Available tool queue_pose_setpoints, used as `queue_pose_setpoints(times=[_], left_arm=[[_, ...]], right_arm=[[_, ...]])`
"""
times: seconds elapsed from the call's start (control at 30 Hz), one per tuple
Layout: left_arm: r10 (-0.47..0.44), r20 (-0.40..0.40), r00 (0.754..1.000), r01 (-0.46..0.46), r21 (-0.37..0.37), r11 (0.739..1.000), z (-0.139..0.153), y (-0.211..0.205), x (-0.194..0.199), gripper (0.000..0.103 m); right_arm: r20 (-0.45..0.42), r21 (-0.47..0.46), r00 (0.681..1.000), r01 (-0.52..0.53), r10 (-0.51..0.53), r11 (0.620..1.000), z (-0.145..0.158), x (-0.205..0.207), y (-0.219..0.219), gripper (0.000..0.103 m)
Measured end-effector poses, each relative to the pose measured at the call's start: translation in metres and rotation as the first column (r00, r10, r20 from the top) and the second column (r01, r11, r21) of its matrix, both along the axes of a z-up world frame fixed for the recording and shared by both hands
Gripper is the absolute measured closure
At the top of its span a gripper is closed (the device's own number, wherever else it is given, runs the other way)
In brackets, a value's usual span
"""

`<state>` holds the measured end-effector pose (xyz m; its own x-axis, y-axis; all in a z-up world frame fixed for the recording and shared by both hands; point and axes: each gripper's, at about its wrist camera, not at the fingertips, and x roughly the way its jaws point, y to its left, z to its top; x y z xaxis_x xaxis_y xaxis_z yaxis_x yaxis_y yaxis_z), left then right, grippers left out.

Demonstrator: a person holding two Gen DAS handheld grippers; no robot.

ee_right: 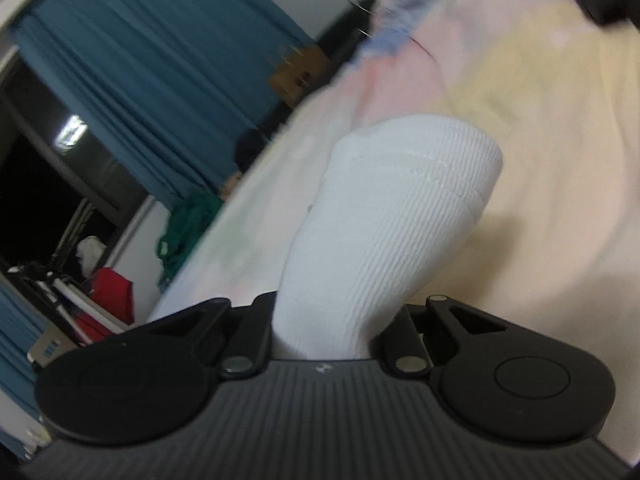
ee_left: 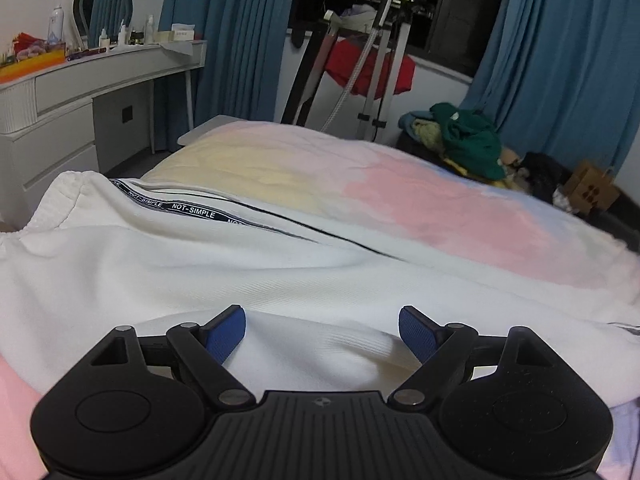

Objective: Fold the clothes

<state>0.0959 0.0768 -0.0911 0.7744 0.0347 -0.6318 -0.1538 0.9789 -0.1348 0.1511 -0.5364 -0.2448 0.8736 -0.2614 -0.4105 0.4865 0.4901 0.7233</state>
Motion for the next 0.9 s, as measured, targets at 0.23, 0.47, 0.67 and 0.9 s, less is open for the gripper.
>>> queue_pose_setpoints(times=[0.23,0.47,0.67,0.9], left_arm=[[-0.018,-0.112,0.994,0.028,0.086,0.996,-0.032,-0.012,0.022,0.009],[-0.021,-0.122,0.992,0.04,0.149,0.988,-0.034,-0.017,0.024,0.007],[-0.01,-0.114,0.993,0.023,0.114,0.993,-0.021,-0.009,0.018,0.007],[0.073,-0.082,0.994,-0.08,-0.085,0.993,-0.006,0.025,-0.002,0.007]], right_arm=[[-0.008,-0.114,1.0,0.006,-0.007,0.994,0.021,0.001,0.017,0.087],[0.056,-0.422,0.998,-0.004,0.031,0.906,0.098,-0.003,0.078,0.087],[0.119,-0.704,0.967,-0.078,0.226,0.705,0.162,-0.026,0.197,0.087],[-0.138,-0.868,0.83,-0.364,0.54,0.338,0.114,-0.043,0.367,0.087]])
